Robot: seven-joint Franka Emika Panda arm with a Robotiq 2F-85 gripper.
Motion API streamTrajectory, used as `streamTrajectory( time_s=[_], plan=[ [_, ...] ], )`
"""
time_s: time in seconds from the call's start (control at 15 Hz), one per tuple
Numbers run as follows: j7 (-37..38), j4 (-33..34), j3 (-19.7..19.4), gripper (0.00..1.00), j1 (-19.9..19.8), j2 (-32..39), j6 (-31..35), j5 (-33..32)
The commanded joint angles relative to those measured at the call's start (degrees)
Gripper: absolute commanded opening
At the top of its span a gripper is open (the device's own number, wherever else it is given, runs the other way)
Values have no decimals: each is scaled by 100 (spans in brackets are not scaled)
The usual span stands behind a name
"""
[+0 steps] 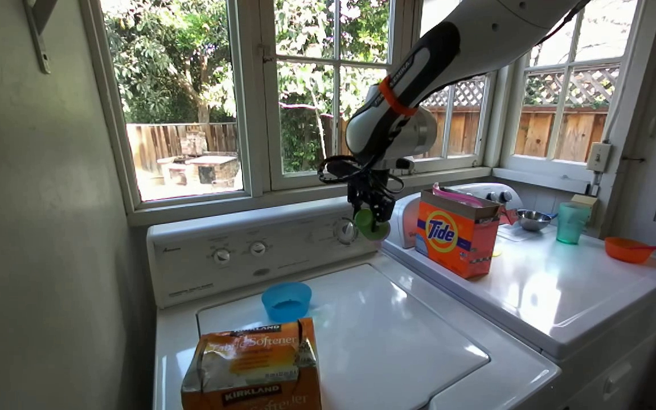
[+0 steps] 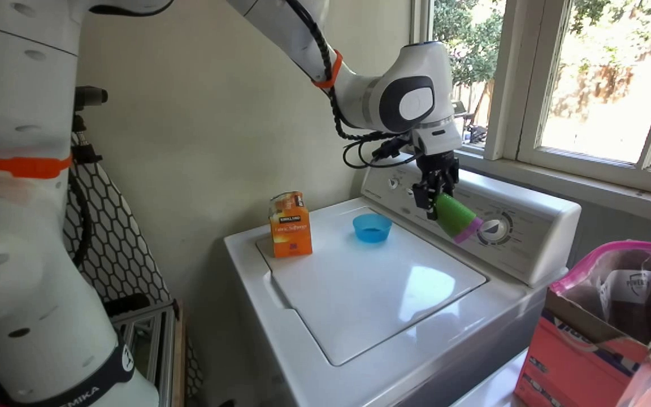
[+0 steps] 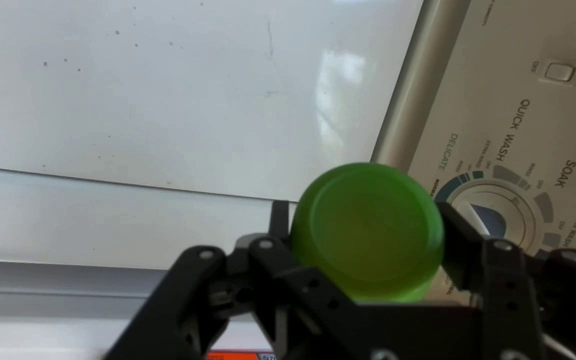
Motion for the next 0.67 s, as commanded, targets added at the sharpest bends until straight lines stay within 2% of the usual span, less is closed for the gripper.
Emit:
streamTrajectory(
  time_s=[0.0, 0.07, 0.47, 0.53, 0.6],
  plan=[
    [-185, -173, 424, 45, -229, -249, -248, 261],
    [28, 2, 293, 70, -167, -47, -74, -18],
    [-41, 1, 440, 70, -242, -83, -136, 81],
    [-66, -5, 451, 45, -267, -61, -90, 120],
    [309, 48, 293, 45, -124, -6, -223, -178]
  ],
)
